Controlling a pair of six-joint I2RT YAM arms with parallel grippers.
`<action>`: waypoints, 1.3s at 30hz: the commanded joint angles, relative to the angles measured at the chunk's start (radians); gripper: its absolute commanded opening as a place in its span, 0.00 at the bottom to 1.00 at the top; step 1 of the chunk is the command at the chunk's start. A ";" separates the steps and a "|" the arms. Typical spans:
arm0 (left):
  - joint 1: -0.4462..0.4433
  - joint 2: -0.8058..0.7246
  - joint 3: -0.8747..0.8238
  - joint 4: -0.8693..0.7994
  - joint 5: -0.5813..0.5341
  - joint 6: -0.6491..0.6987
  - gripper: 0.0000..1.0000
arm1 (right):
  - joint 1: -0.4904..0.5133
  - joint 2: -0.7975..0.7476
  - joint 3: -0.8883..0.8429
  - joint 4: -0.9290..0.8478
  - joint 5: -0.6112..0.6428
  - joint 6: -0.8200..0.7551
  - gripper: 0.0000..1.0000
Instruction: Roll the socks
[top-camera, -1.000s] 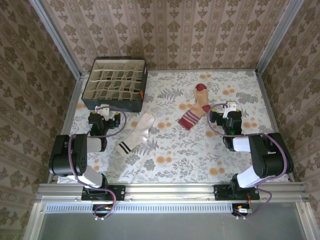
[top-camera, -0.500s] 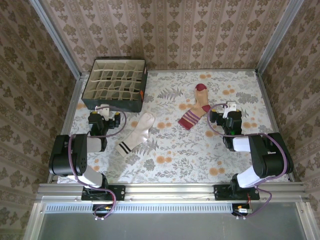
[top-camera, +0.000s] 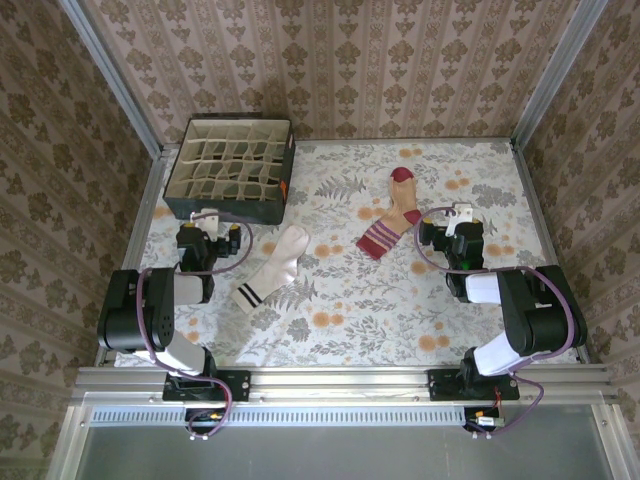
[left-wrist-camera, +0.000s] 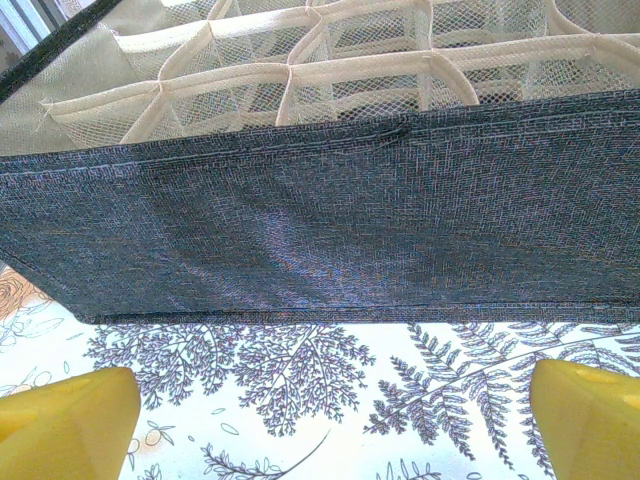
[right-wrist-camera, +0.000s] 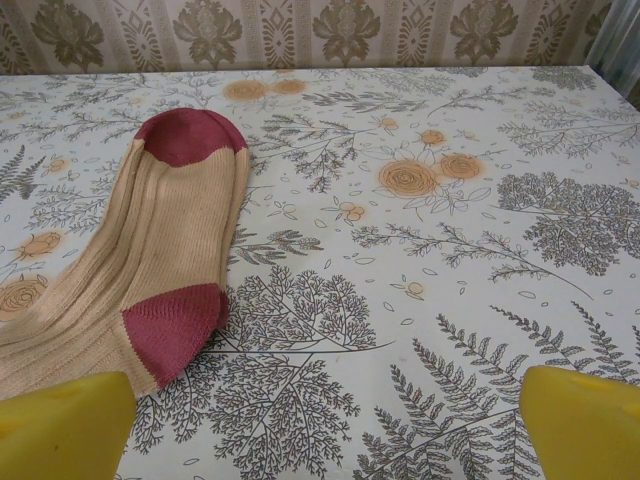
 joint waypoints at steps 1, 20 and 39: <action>0.002 0.006 0.014 0.018 -0.004 -0.016 1.00 | -0.003 0.007 0.014 -0.002 -0.002 0.011 1.00; -0.037 -0.217 -0.002 -0.140 -0.022 0.019 1.00 | 0.202 -0.192 0.279 -0.745 0.101 -0.025 0.93; -0.327 -0.374 0.131 -0.540 0.002 -0.058 1.00 | 0.505 0.281 0.774 -1.344 -0.067 -0.034 0.71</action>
